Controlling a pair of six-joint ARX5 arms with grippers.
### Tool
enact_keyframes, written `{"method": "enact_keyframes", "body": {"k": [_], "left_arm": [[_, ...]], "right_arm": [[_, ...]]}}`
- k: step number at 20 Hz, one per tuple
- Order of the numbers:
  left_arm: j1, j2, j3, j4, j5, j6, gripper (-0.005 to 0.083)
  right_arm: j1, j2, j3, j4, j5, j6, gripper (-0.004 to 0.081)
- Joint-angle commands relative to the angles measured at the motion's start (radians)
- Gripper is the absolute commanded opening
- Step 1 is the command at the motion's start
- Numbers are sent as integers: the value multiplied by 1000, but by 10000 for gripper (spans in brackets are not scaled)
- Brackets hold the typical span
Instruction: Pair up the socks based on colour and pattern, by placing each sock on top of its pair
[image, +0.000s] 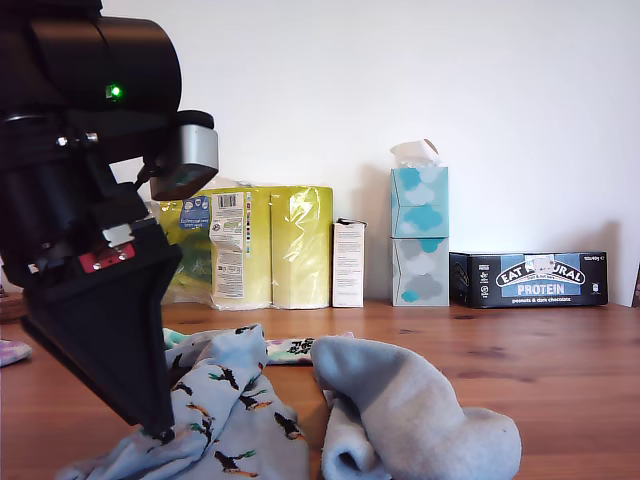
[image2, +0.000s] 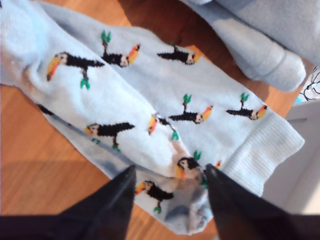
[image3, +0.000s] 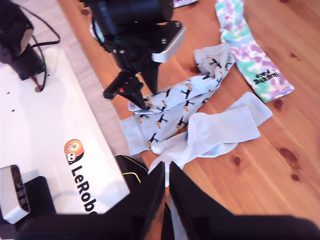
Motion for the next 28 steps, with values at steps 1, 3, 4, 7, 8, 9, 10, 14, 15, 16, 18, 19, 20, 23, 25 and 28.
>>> {"method": "enact_keyframes", "body": {"k": [1,3,4,7,8,9,10,14,15,16,18,19,20,23,25,28], "left_arm": [[-3,8,-16,-3,32,13,174],[-3,12,-16,-5,56,11,257],[-3,15,-17,-1,62,8,304],[-5,44,-17,-2,44,8,328],[-5,60,-17,0,35,6,360],[-5,79,-17,2,27,-3,411],[-5,97,-17,4,20,-17,434],[-7,117,-16,9,-17,-45,100],[-8,115,-15,8,-17,-44,-27],[-9,111,-9,6,-18,-44,-17],[-10,100,27,-21,-9,-46,-20],[-12,93,55,-45,-5,-76,-20],[-13,81,90,-79,14,-112,-20],[-17,64,175,-139,69,-227,-20],[-23,65,190,-158,146,-323,-20],[-50,66,190,-210,166,-384,-20]], "right_arm": [[-12,-2,-2,2,0,3,-11],[-22,-2,-2,0,0,3,-11],[-24,-2,-2,0,0,3,-11],[-23,-2,-2,1,0,0,-11],[-23,-2,-2,1,0,0,-11],[-23,-2,-2,1,0,0,-11],[-23,-2,-2,0,0,0,-11],[-23,-2,-2,0,-1,1,-11],[-23,-2,-2,0,-2,1,-11],[-23,-2,-2,0,-2,1,-11],[-23,-2,-2,-3,-2,1,-11],[-23,-2,-2,-5,-2,1,-11],[-23,-2,-2,-5,-2,1,-11],[-23,-2,-2,-5,-2,1,-11],[-23,-2,-2,-5,-2,0,-11],[-23,-2,-2,-5,-2,0,-11]]}}
